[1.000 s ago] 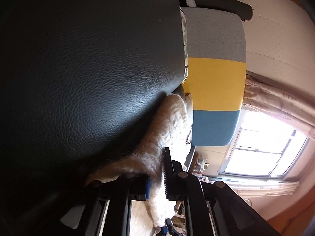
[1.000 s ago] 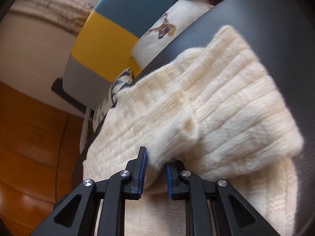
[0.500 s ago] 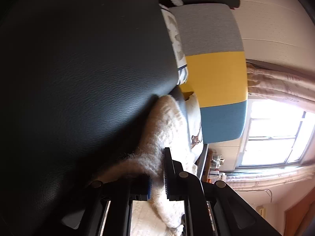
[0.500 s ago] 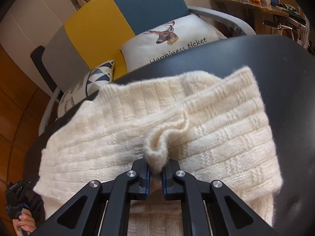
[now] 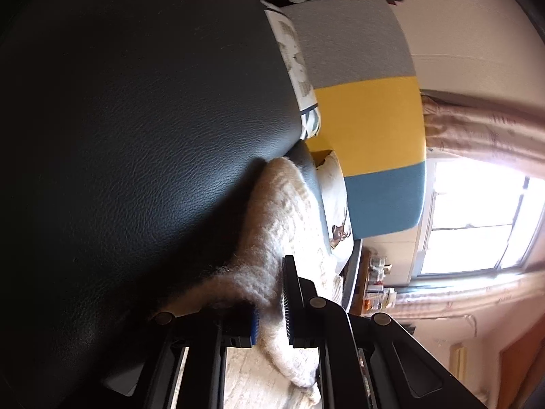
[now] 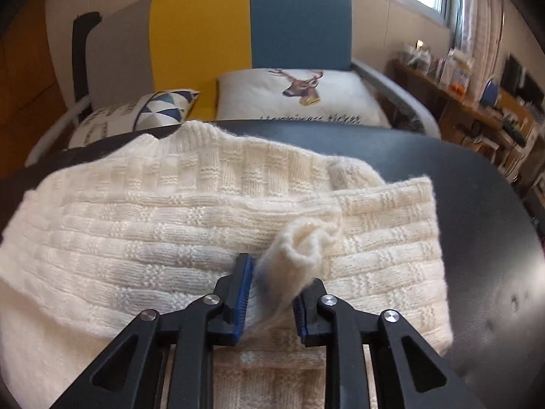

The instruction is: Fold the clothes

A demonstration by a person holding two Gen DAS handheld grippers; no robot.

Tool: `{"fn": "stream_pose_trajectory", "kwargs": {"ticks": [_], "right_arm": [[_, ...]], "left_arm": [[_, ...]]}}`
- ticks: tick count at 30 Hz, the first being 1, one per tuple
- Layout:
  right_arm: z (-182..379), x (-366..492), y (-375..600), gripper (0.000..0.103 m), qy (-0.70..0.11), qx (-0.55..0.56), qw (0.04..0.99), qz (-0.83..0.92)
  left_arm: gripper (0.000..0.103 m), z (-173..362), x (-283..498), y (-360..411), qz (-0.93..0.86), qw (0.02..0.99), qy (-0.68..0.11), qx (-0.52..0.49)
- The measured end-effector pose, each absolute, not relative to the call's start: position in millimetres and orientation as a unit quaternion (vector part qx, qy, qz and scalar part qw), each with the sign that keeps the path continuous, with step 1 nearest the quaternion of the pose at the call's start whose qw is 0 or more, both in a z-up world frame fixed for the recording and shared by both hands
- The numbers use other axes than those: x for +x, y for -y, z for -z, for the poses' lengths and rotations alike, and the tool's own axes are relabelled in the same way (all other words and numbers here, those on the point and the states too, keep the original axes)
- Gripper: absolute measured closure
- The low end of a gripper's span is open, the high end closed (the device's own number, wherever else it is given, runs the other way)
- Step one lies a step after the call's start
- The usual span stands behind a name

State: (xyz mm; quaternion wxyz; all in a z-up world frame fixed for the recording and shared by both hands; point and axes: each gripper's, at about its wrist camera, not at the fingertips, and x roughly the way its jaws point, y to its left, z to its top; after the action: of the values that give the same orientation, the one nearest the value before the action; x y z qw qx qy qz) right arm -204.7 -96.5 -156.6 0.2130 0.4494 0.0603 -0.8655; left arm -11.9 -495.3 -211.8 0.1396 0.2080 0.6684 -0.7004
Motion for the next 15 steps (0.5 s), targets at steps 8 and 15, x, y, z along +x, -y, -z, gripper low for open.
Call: {"fn": "stream_pose_trajectory", "kwargs": {"ticks": [8, 15], "right_arm": [[148.5, -227.8, 66.0, 0.08, 0.062, 0.485, 0.249, 0.836], [152.9, -226.8, 60.8, 0.081, 0.055, 0.478, 0.243, 0.842]], "left_arm": [[0.088, 218.7, -12.0, 495.8, 0.675, 0.107, -0.711, 0.169], [0.092, 207.8, -1.3, 495.9, 0.719, 0.135, -0.66, 0.167]]}}
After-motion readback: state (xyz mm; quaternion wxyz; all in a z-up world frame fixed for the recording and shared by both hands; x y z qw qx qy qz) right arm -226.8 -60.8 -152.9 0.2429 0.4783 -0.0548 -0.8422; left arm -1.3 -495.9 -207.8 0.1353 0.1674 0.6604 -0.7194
